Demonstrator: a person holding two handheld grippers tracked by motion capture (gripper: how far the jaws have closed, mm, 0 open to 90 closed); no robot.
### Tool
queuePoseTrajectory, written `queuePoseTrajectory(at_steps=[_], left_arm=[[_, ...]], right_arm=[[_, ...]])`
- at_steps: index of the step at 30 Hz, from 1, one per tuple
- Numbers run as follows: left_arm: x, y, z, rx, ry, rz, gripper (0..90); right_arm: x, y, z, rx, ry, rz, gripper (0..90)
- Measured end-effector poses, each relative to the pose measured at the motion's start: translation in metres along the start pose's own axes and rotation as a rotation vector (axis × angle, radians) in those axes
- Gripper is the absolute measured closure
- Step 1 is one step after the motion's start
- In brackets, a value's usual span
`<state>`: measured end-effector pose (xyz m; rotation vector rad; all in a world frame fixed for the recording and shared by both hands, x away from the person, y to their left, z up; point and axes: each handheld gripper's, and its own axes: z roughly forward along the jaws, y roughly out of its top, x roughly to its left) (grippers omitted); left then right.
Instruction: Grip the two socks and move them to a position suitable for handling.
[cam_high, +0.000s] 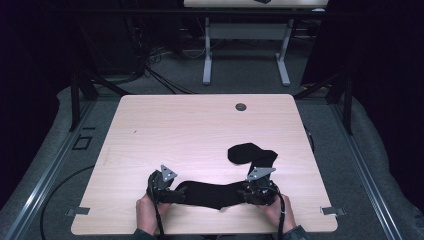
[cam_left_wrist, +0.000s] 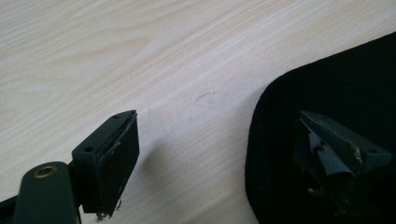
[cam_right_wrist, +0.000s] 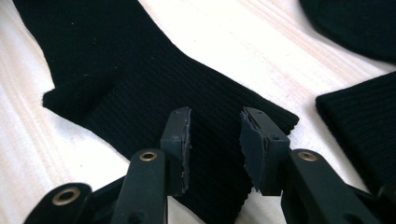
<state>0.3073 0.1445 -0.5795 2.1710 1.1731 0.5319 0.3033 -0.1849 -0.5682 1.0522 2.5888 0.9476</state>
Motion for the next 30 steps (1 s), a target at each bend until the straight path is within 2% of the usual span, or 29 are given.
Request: queuePoseTrajectory(at_steps=[8,20,22,23,24,25,26,27,28,30], left_arm=[[0.0,-0.011,-0.006,-0.013,-0.028,-0.025,15.1],[-0.007,-0.024,-0.017,-0.02,-0.058,-0.026,14.9],[-0.009,-0.026,-0.019,-0.039,-0.033,-0.012,11.9],[-0.009,-0.026,-0.019,-0.039,-0.033,-0.012,6.3],[-0.009,-0.025,-0.02,-0.045,-0.024,-0.023,6.3],[-0.007,-0.025,-0.022,-0.059,-0.027,-0.025,0.1],[-0.005,-0.024,-0.027,-0.086,-0.027,-0.037,0.1],[-0.002,-0.023,-0.031,-0.109,-0.019,-0.045,0.0],[0.002,-0.021,-0.035,-0.129,-0.014,-0.052,0.0],[0.012,-0.02,-0.041,-0.15,-0.003,-0.067,0.0]], right_arm=[[0.006,-0.008,-0.004,-0.008,0.03,0.003,61.7],[0.019,-0.016,-0.012,0.01,0.025,-0.015,60.8],[0.017,-0.018,-0.012,-0.005,0.054,0.003,53.5],[0.015,-0.018,-0.012,-0.024,0.086,0.023,44.6],[0.015,-0.018,-0.012,-0.024,0.086,0.023,44.6],[0.012,-0.019,-0.013,-0.046,0.112,0.037,38.4],[0.009,-0.02,-0.015,-0.073,0.121,0.057,36.7],[0.0,-0.02,-0.021,-0.109,0.119,0.065,29.0],[0.0,-0.02,-0.021,-0.109,0.119,0.065,29.0],[-0.009,-0.017,-0.028,-0.123,0.112,0.076,23.5]])
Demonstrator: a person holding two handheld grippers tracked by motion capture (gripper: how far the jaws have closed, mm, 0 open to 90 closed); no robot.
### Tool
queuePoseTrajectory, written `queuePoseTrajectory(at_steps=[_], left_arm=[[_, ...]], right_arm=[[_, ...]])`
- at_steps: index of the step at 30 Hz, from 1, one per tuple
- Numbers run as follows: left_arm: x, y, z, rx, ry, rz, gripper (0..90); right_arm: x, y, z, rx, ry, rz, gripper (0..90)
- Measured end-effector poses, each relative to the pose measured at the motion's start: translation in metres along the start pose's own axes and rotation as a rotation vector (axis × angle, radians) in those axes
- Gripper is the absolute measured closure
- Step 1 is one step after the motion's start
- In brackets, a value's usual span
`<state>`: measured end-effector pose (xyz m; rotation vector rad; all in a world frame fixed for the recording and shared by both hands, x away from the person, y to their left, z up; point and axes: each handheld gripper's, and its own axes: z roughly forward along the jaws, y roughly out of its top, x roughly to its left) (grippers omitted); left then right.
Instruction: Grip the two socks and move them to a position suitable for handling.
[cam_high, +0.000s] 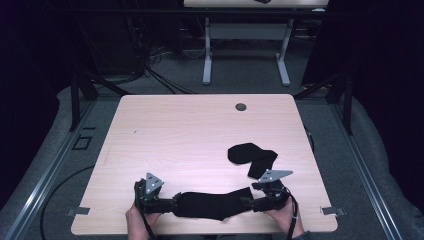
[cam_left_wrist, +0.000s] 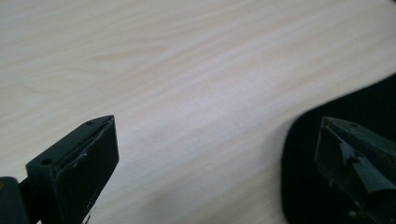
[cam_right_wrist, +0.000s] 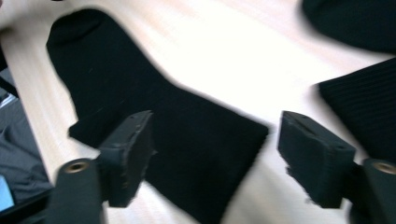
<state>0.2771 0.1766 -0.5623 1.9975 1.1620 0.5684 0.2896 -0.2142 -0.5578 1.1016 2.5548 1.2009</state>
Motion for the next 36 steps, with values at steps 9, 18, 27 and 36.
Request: queuePoseTrajectory(at_steps=[9,18,27,36], left_arm=[[0.033,-0.016,0.009,0.043,0.051,-0.056,0.0],[0.038,-0.023,0.02,0.092,0.07,-0.085,0.0],[0.039,-0.022,0.022,0.102,0.063,-0.071,0.0],[0.039,-0.022,0.022,0.102,0.064,-0.068,0.0]], right_arm=[[-0.046,0.03,-0.012,0.022,-0.246,0.024,3.1],[-0.083,0.063,0.023,0.096,-0.273,0.0,18.6],[-0.101,0.063,0.046,0.175,-0.302,0.055,36.3],[-0.106,0.055,0.041,0.111,-0.354,0.083,64.0]])
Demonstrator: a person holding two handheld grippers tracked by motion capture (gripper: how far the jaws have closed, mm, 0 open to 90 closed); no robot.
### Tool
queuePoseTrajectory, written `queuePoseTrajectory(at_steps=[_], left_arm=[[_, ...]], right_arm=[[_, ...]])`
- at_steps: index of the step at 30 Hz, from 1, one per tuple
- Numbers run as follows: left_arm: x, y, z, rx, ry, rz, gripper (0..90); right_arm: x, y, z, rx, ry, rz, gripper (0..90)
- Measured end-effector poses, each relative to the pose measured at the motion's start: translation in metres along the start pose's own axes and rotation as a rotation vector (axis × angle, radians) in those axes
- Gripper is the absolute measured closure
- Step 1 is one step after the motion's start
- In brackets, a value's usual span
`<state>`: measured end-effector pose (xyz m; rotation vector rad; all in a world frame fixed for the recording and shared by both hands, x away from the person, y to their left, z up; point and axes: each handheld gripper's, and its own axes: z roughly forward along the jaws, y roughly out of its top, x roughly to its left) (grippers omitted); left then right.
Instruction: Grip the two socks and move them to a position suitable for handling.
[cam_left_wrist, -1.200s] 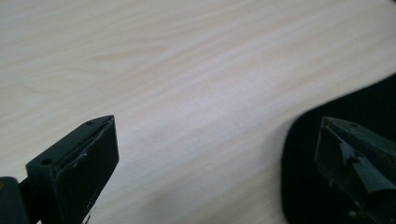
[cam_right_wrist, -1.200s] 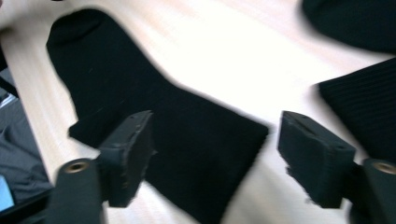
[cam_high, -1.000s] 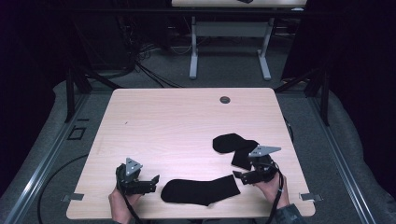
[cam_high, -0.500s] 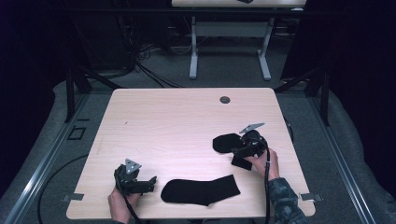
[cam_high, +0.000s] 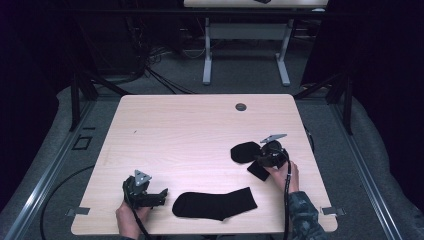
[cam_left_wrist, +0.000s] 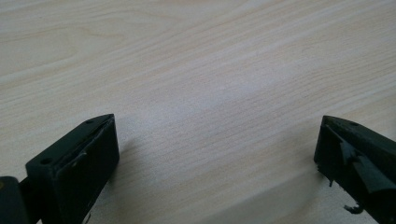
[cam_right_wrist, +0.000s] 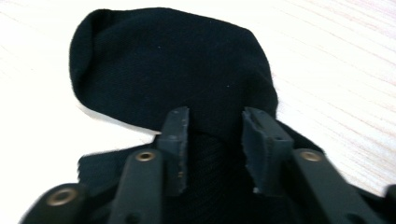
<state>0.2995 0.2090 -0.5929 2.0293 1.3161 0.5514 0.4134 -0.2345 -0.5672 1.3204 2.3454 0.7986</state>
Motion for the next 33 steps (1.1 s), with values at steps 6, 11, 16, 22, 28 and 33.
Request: queuePoseTrajectory(at_steps=[6,11,16,22,28,33], left_arm=[[0.0,0.0,0.0,0.0,0.002,-0.001,0.0],[0.0,0.0,0.0,0.0,0.002,0.0,0.0],[0.0,0.0,0.0,0.0,0.007,-0.005,0.0],[0.0,0.0,0.0,0.001,0.009,-0.007,0.1],[0.0,0.0,0.0,0.001,0.009,-0.007,0.1],[0.0,0.0,0.0,0.001,0.009,-0.006,0.1]], right_arm=[[-0.004,-0.003,-0.001,-0.025,0.004,0.019,79.1],[-0.006,-0.006,-0.001,-0.046,0.011,0.04,81.6],[-0.012,-0.006,-0.003,-0.061,0.044,0.076,82.0],[-0.007,0.002,-0.021,-0.138,0.07,0.068,82.0],[0.007,0.016,-0.05,-0.183,0.114,0.028,82.0],[0.023,0.027,-0.067,-0.217,0.146,-0.023,82.0]])
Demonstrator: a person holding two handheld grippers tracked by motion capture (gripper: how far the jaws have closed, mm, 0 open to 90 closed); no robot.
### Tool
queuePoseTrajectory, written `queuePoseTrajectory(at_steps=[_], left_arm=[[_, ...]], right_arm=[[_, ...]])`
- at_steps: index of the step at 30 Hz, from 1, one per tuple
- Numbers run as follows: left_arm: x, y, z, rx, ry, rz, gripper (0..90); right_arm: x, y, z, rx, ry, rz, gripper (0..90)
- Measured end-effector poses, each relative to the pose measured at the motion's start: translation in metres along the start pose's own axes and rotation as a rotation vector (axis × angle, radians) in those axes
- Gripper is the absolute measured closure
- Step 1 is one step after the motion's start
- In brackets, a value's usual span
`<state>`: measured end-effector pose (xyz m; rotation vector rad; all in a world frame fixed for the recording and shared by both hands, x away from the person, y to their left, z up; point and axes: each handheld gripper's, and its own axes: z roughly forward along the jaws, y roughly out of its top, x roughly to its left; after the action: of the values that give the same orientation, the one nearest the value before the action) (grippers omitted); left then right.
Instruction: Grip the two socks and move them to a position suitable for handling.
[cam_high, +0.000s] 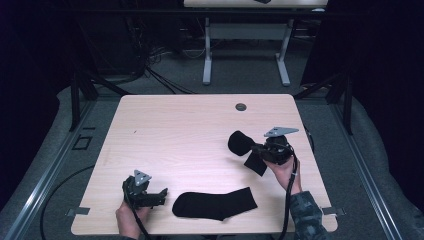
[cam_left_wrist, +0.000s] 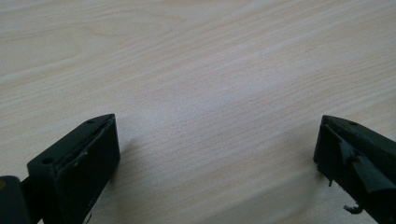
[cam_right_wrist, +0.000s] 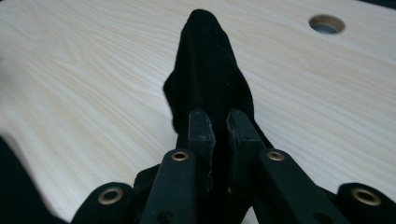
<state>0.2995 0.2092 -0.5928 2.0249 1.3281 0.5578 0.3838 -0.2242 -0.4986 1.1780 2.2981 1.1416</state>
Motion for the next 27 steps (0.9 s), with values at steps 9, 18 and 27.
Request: queuePoseTrajectory(at_steps=[9,18,27], left_arm=[[0.0,0.0,0.0,0.0,0.001,0.0,0.1],[0.0,0.0,0.0,0.001,0.001,-0.001,0.1],[0.0,0.0,0.0,0.0,0.001,-0.002,0.1]], right_arm=[[0.037,0.022,-0.009,-0.048,0.083,-0.099,81.8],[0.068,0.026,0.02,0.012,0.227,-0.17,81.1],[0.073,0.011,0.077,0.172,0.256,-0.202,80.7]])
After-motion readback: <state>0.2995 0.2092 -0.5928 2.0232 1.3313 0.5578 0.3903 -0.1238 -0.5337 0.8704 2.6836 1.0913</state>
